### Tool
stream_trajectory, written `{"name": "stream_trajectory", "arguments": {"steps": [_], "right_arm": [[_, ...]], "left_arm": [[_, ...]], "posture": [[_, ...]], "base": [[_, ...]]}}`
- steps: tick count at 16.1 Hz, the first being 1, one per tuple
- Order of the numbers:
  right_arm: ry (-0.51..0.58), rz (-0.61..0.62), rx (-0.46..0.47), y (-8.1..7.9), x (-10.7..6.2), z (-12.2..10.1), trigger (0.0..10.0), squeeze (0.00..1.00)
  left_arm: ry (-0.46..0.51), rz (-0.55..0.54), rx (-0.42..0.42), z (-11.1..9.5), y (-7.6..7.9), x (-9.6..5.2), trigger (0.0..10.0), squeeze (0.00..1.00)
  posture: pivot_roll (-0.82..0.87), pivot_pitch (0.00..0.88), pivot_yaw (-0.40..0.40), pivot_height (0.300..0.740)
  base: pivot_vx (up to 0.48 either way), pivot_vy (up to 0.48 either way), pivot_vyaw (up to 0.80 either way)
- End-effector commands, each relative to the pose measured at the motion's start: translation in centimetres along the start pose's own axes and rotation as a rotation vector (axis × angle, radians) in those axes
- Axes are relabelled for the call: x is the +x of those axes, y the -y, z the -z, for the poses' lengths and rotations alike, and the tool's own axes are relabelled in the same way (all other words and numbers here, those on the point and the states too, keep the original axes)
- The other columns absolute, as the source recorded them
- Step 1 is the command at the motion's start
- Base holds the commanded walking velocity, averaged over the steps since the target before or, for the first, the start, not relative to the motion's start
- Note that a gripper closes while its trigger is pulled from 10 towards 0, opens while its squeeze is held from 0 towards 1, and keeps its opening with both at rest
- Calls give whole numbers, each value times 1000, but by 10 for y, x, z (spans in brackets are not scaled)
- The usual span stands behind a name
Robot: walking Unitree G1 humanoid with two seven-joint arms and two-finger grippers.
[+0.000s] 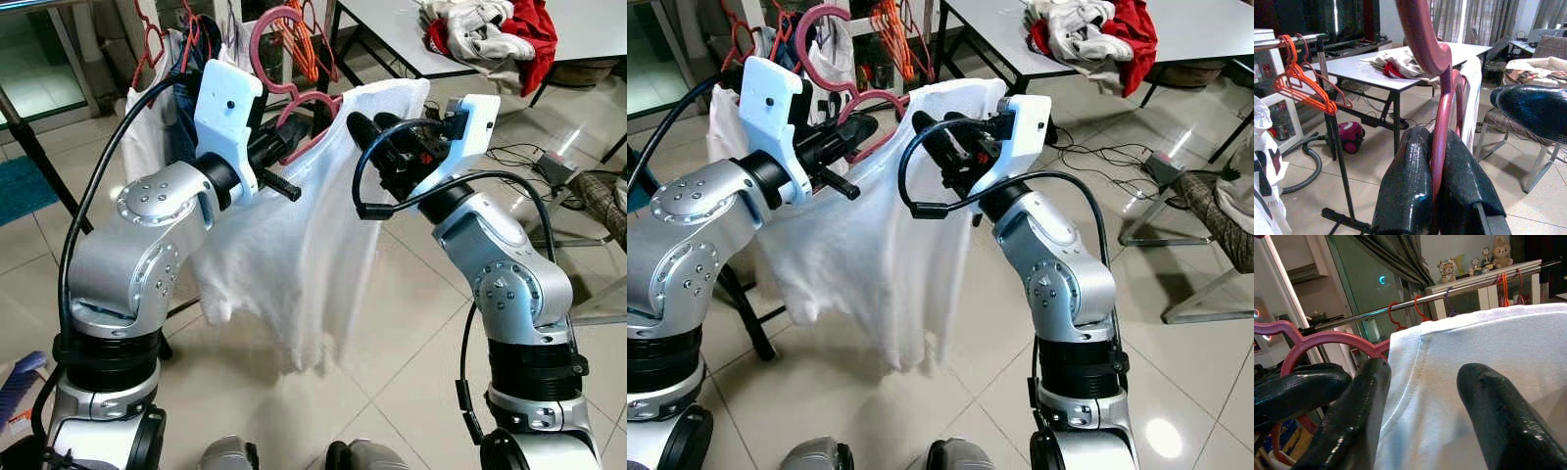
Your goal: Hang hanger
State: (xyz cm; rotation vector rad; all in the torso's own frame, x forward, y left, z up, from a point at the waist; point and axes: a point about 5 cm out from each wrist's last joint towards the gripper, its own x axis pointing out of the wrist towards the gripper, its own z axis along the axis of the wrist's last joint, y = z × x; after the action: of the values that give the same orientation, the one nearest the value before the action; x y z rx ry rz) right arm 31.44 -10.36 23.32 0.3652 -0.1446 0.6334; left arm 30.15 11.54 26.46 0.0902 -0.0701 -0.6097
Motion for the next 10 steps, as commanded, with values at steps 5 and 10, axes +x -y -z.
{"name": "stream_trajectory", "arguments": {"steps": [5,10], "right_arm": [[-21,-100,27,-9,-2,0,10000,655],[-12,-102,37,-9,-2,-1,10000,1000]], "left_arm": [[41,43,9,-8,8,2,10000,0],[46,58,10,-9,9,3,10000,0]], "posture": [[-9,42,-76,740],[-9,41,-75,740]], "base": [[0,0,0],[0,0,0]]}}
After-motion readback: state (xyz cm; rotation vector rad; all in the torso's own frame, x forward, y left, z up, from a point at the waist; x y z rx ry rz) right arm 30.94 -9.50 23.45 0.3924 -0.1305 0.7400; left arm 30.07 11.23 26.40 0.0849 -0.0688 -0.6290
